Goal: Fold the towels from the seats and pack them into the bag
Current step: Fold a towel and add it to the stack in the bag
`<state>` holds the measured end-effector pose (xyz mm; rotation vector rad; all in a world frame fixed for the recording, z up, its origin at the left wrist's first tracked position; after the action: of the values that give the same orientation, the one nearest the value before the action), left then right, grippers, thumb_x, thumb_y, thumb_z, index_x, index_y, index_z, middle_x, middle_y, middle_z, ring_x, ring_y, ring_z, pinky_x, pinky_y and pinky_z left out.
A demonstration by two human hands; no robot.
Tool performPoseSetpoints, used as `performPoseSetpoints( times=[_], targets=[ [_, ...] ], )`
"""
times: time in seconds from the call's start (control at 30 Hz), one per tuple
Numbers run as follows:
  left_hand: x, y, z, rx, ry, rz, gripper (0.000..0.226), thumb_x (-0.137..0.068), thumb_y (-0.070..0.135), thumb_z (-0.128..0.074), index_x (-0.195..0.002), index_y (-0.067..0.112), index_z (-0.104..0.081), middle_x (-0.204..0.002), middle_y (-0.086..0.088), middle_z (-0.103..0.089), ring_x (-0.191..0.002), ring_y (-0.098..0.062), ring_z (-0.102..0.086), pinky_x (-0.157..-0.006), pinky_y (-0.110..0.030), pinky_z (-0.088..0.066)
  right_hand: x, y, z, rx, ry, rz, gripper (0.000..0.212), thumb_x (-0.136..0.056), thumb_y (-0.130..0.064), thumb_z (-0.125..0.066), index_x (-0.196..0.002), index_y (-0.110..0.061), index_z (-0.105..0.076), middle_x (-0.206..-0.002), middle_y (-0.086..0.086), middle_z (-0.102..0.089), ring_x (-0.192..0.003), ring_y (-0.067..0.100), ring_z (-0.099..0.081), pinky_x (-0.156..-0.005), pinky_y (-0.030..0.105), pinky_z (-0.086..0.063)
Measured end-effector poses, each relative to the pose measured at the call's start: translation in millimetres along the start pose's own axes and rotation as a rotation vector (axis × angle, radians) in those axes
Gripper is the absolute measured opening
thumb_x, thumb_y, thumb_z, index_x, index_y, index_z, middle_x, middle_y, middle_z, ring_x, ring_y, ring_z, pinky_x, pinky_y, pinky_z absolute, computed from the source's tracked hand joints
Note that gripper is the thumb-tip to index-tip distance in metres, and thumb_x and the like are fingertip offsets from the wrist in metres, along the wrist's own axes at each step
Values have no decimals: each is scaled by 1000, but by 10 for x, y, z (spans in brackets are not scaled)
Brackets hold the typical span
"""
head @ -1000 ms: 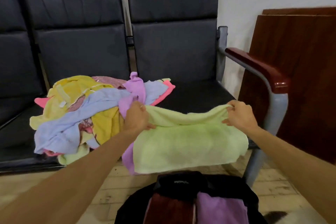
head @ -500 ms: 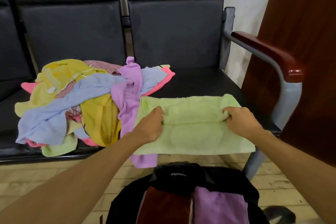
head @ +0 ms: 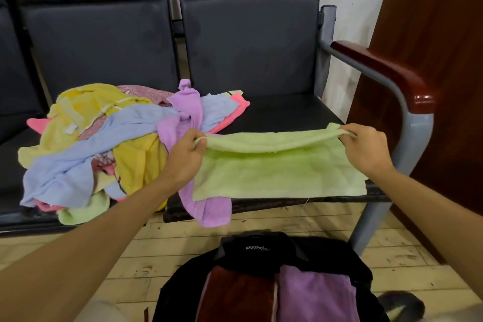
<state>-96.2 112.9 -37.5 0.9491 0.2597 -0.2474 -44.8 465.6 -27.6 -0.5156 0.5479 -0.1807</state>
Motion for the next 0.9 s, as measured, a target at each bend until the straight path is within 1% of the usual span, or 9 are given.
performPoseSetpoints(
  times=[0.07, 0.2, 0.27, 0.4, 0.47, 0.6, 0.67, 0.77, 0.9],
  targets=[
    [121, 15, 101, 57, 6, 2, 18, -98, 15, -48, -80, 15, -53, -78, -2, -56, -70, -14, -47, -65, -31, -37, 94, -5, 110, -17, -9, -12, 25, -98, -10, -51, -114, -7, -70, -80, 7, -66, -55, 14, -53, -53, 5, -38],
    [367, 59, 196, -1, -70, -53, 16, -95, 9, -53, -81, 12, -59, -75, 3, -58, -69, -9, -49, -59, -12, -36, 299, -31, 290, 9, 14, 29, 23, -97, -15, -55, -112, -11, -72, -76, 0, -63, -56, 8, -52, -51, 10, -38],
    [431, 28, 201, -127, -153, -80, 12, -94, 8, -53, -86, 8, -62, -79, 5, -60, -73, -10, -53, -60, -10, -36, 400, 25, 295, 45, -26, 53, 21, -95, -16, -58, -109, -10, -72, -81, 1, -67, -63, 8, -54, -57, 12, -36],
    [497, -102, 136, -359, -353, -22, 17, -95, 14, -51, -94, 6, -67, -97, 0, -62, -94, -18, -55, -77, -26, -40, 569, 144, 106, 223, -384, 42, 24, -95, -19, -59, -114, -10, -70, -110, 3, -69, -95, 17, -62, -80, 23, -48],
    [493, -129, 99, -335, -346, 32, 24, -97, 20, -49, -93, 6, -68, -98, -2, -63, -93, -20, -56, -79, -30, -41, 591, 156, 98, 249, -457, 0, 27, -96, -19, -55, -116, -10, -70, -118, 4, -67, -105, 19, -61, -89, 28, -47],
    [384, -146, 32, -272, -160, 75, 12, -93, 14, -57, -91, 5, -63, -92, -5, -63, -89, -21, -57, -71, -20, -42, 552, 242, 114, 172, -415, -137, 35, -96, -24, -50, -91, 3, -71, -88, 23, -68, -62, 17, -52, -58, 28, -42],
    [297, -207, 4, -306, -113, 140, 16, -89, 16, -64, -94, 1, -61, -92, -10, -61, -92, -25, -58, -76, -29, -42, 526, 294, 73, 156, -354, -187, 39, -97, -30, -51, -90, 3, -71, -87, 22, -68, -63, 20, -55, -56, 26, -41],
    [171, -315, -83, -358, -186, 287, 37, -87, 32, -66, -86, -5, -63, -86, -21, -64, -85, -32, -60, -69, -32, -38, 475, 349, -21, 175, -309, -226, 30, -93, -31, -61, -95, -1, -66, -91, 17, -66, -79, 25, -62, -61, 27, -45],
    [110, -307, -222, -373, -250, 398, 52, -87, 47, -62, -113, 1, -58, -105, -10, -57, -91, -21, -49, -76, -29, -35, 351, 523, -150, 183, -343, -384, 53, -82, -50, -69, -105, -5, -53, -92, 7, -56, -85, 24, -61, -70, 38, -52]
  ],
)
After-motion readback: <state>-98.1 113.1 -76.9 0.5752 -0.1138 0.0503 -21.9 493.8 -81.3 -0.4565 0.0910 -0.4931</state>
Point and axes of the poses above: each hand's wrist, its own x-axis away from the middle knuckle, its own z-axis out of the back of the hand, y = z × x, the point moved 4 cm from there along -x, towards the middle knuckle
